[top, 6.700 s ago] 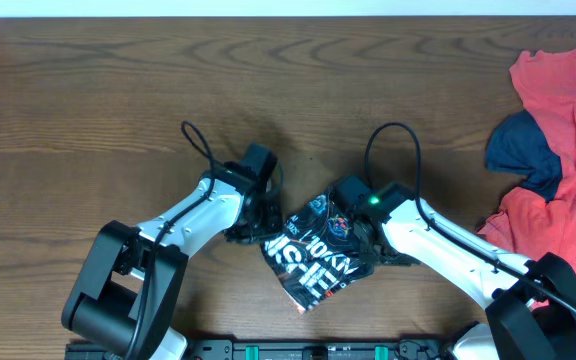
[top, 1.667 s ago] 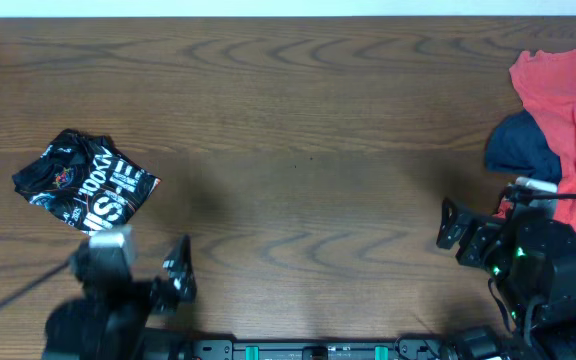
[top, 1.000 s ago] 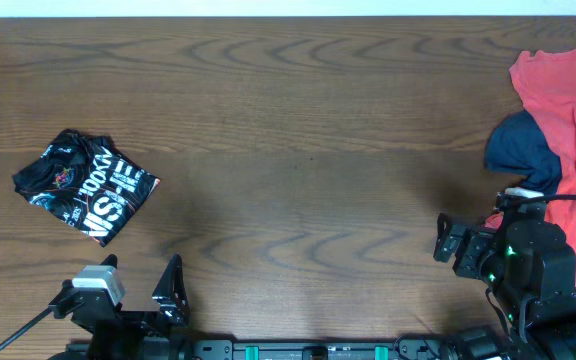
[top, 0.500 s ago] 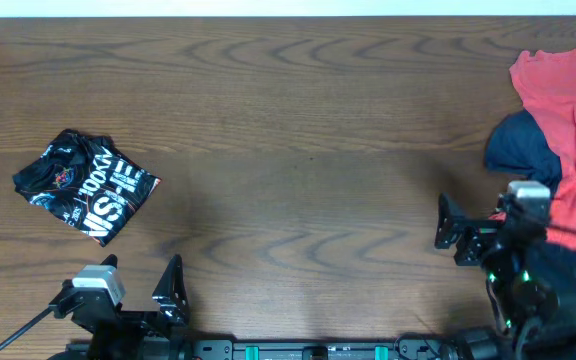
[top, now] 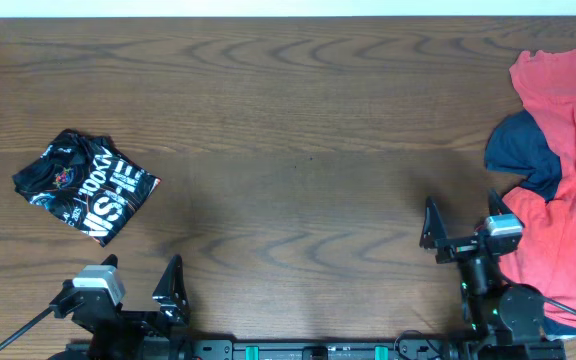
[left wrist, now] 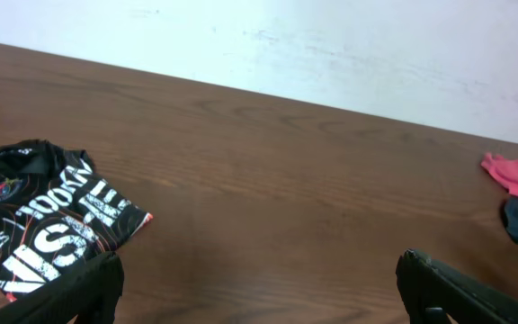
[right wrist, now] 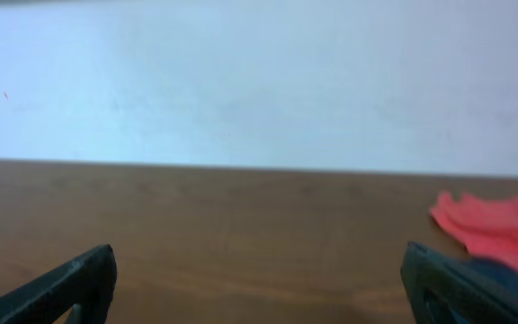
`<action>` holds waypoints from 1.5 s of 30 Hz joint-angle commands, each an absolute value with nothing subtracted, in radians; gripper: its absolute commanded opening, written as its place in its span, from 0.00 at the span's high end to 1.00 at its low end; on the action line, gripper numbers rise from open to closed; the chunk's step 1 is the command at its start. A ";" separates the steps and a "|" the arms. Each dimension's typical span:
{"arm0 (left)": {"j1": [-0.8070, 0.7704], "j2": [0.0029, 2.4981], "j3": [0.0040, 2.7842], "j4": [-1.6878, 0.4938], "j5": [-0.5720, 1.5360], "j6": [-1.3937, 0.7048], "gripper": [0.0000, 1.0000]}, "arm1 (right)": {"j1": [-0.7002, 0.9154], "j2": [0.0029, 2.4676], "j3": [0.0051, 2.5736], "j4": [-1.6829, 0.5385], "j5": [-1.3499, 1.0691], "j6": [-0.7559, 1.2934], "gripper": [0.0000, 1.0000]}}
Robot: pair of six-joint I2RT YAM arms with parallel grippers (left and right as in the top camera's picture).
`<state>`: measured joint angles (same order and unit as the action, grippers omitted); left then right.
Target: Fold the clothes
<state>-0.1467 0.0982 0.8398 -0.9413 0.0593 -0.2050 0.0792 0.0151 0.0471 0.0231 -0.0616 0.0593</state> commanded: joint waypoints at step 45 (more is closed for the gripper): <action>-0.094 0.095 0.834 -1.027 0.033 -0.187 0.02 | 0.058 0.010 0.006 -0.069 -0.072 0.010 0.01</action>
